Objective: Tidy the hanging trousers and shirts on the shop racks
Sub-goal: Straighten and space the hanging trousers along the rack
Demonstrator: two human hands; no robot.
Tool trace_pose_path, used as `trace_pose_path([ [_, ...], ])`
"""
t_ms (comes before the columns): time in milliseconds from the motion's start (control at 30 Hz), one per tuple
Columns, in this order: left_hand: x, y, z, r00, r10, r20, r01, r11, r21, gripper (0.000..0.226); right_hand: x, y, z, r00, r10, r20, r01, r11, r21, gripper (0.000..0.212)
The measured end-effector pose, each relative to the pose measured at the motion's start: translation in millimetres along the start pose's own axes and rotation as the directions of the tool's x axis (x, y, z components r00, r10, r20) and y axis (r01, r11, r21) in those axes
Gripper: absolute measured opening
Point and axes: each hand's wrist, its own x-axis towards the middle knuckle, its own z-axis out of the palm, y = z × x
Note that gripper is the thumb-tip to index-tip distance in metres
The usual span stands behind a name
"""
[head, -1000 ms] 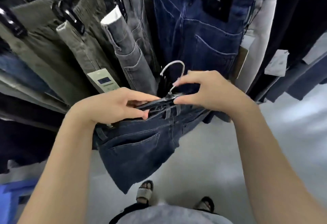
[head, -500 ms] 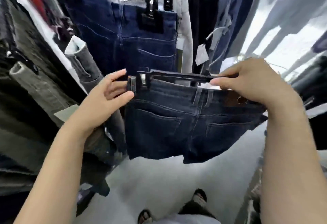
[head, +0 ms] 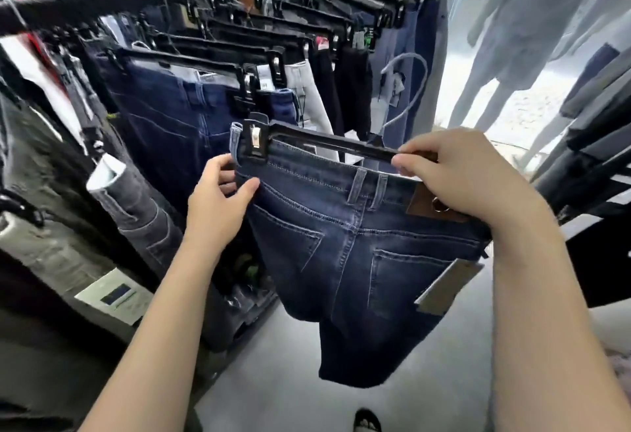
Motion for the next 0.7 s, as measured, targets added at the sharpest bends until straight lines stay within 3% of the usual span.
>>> trace_pose_path([
  [100, 19, 18, -7, 0.974, -0.074, -0.214, 0.097, 0.990, 0.101, 0.019, 21, -11, 0, 0.984, -0.112, 0.135, 0.126, 0.987, -0.096, 0.020],
  [200, 29, 39, -15, 0.923, -0.065, -0.379, 0.161, 0.960, 0.228, 0.018, 43, -26, 5, 0.933, -0.245, 0.265, 0.283, 0.952, -0.118, 0.018],
  [300, 34, 61, -25, 0.878, -0.093, -0.470, 0.227, 0.945, 0.236, 0.021, 70, -43, 12, 0.901, -0.352, 0.254, 0.376, 0.925, -0.050, 0.022],
  [400, 34, 76, -37, 0.888, -0.122, -0.443, 0.278, 0.911, 0.305, 0.054, 103, -59, 26, 0.898, -0.422, 0.126, 0.417, 0.906, 0.067, 0.035],
  [500, 28, 85, -51, 0.909, -0.181, -0.376, 0.347, 0.828, 0.440, 0.077, 131, -86, 37, 0.888, -0.453, 0.074, 0.452, 0.892, 0.036, 0.039],
  [633, 34, 93, -69, 0.964, -0.116, -0.240, 0.206, 0.895, 0.396, 0.066, 163, -132, 50, 0.896, -0.432, 0.100, 0.436, 0.899, -0.030, 0.027],
  [700, 36, 99, -75, 0.970, -0.038, -0.239, 0.124, 0.927, 0.354, 0.055, 183, -155, 58, 0.902, -0.418, 0.107, 0.424, 0.905, -0.041, 0.027],
])
